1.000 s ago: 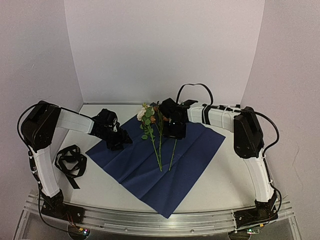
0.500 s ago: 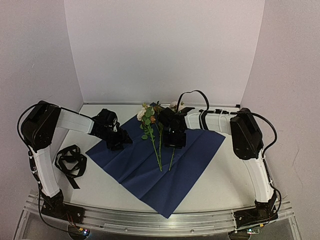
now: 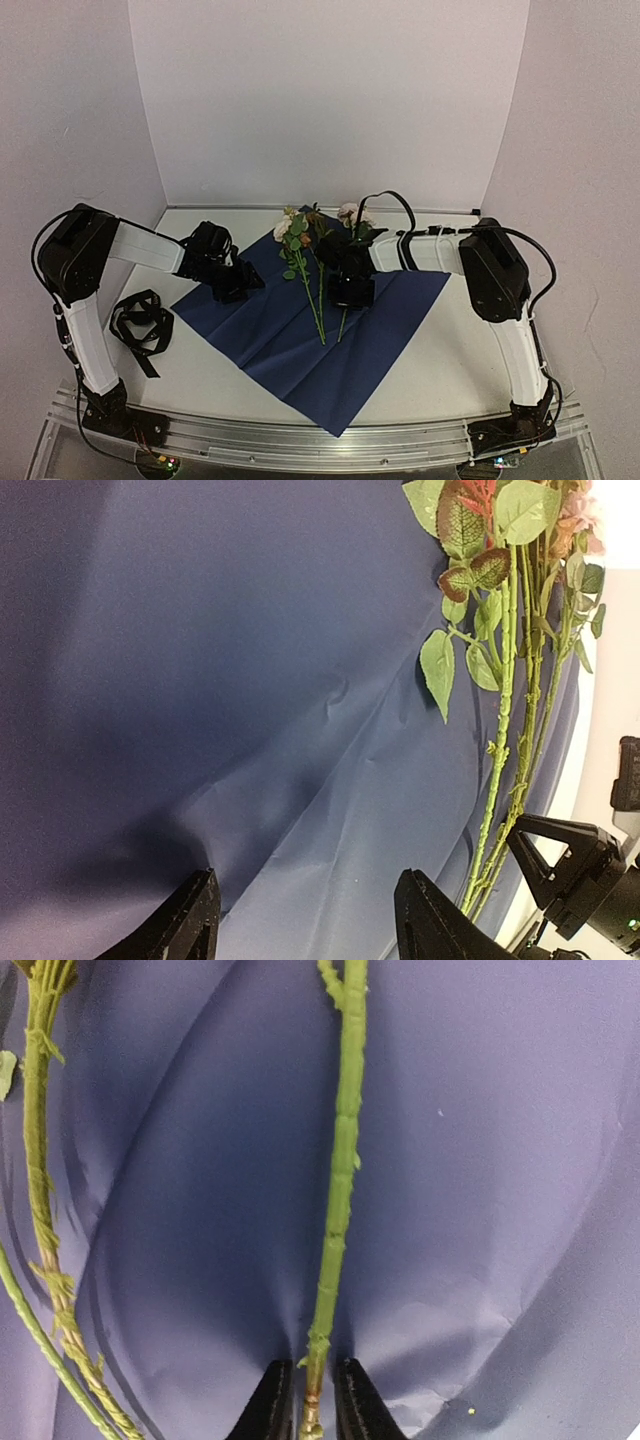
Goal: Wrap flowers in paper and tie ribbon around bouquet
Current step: Adjust the fake flower on the flattened wrapping paper.
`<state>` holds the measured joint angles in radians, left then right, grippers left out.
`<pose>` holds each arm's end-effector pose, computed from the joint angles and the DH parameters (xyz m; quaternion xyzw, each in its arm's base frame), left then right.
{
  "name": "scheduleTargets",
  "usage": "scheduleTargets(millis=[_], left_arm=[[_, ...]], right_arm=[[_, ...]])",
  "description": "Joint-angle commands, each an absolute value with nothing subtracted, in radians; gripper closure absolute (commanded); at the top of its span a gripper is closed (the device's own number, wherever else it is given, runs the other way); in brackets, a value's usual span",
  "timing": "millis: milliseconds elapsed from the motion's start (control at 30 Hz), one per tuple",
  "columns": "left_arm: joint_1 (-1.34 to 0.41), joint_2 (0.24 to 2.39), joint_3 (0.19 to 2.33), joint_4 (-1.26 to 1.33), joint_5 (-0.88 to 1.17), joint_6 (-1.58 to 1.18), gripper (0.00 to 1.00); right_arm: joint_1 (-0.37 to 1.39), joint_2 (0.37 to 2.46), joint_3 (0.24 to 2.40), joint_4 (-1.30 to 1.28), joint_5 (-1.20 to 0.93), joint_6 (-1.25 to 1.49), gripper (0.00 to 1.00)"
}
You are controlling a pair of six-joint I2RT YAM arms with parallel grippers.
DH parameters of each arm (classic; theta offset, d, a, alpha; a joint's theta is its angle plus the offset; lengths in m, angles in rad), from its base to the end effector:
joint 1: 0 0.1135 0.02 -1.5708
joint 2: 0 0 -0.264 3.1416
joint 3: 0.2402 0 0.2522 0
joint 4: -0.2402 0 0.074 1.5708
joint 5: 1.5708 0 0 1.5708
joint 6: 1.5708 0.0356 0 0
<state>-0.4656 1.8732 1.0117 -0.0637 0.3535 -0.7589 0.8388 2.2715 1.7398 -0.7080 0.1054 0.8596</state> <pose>0.3236 -0.1764 0.1329 -0.0812 0.9317 -0.3159 0.1597 0.3151 0.3451 0.1394 0.0189 0.9848 0.0892 0.1477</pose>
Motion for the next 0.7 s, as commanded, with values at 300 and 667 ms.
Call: scheduleTargets(millis=[300,667], left_arm=[[-0.465,1.848,1.020,-0.158,0.320,-0.776,0.38],[-0.465,1.881,1.110,-0.245,0.322,-0.774,0.38]], right_arm=[[0.867,2.156,1.771,-0.722,0.196,0.782,1.00],[0.870,2.220,1.933,-0.768,0.145,0.680,1.00]])
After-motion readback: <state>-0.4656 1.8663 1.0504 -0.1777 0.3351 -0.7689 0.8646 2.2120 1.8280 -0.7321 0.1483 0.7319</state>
